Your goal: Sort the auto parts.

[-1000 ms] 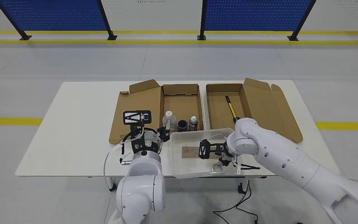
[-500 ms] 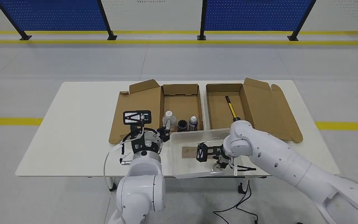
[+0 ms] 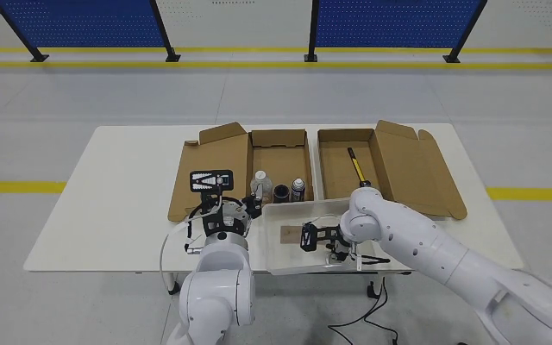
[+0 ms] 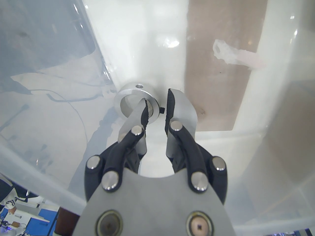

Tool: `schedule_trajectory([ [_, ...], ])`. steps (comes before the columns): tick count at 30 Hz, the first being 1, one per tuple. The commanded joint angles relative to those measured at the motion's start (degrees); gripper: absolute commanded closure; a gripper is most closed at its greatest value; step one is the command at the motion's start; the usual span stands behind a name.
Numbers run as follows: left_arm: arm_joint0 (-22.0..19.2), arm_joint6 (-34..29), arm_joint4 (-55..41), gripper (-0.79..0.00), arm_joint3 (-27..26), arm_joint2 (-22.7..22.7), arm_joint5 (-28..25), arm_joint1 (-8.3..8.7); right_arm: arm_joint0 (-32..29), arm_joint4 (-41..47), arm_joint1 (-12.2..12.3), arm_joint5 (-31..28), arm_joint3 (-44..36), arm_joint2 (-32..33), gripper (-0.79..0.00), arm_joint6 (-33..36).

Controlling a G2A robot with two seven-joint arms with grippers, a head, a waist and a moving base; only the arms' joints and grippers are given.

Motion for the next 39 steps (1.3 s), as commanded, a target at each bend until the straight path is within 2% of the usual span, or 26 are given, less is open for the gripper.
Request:
schedule_trajectory([
  [1,0.0,0.0,0.0,-0.785,0.0,0.0,0.0,0.00,0.1,0.0,-0.4,-0.1,0.6,-0.3,-0.169,-0.1],
  [14,0.0,0.0,0.0,-0.785,0.0,0.0,0.0,0.00,1.0,0.4,-2.4,-0.4,3.6,-2.0,-0.142,-0.4],
  [15,0.0,0.0,0.0,-0.785,0.0,0.0,0.0,0.00,1.0,0.4,-2.5,-0.5,3.7,-2.1,-0.129,-0.5],
  [19,0.0,0.0,0.0,-0.785,0.0,0.0,0.0,0.00,1.2,0.4,-2.9,-0.6,4.3,-2.5,0.000,-0.6],
  [23,0.0,0.0,0.0,-0.785,0.0,0.0,0.0,0.00,1.5,0.9,-3.0,-0.8,4.6,-1.9,0.000,-0.8],
  [31,0.0,0.0,0.0,-0.785,0.0,0.0,0.0,0.00,1.3,0.8,-1.6,-0.9,3.7,0.9,0.000,-2.9],
  [39,0.0,0.0,0.0,-0.785,0.0,0.0,0.0,0.00,-0.1,0.5,1.5,-1.2,1.0,5.8,0.000,-8.0],
])
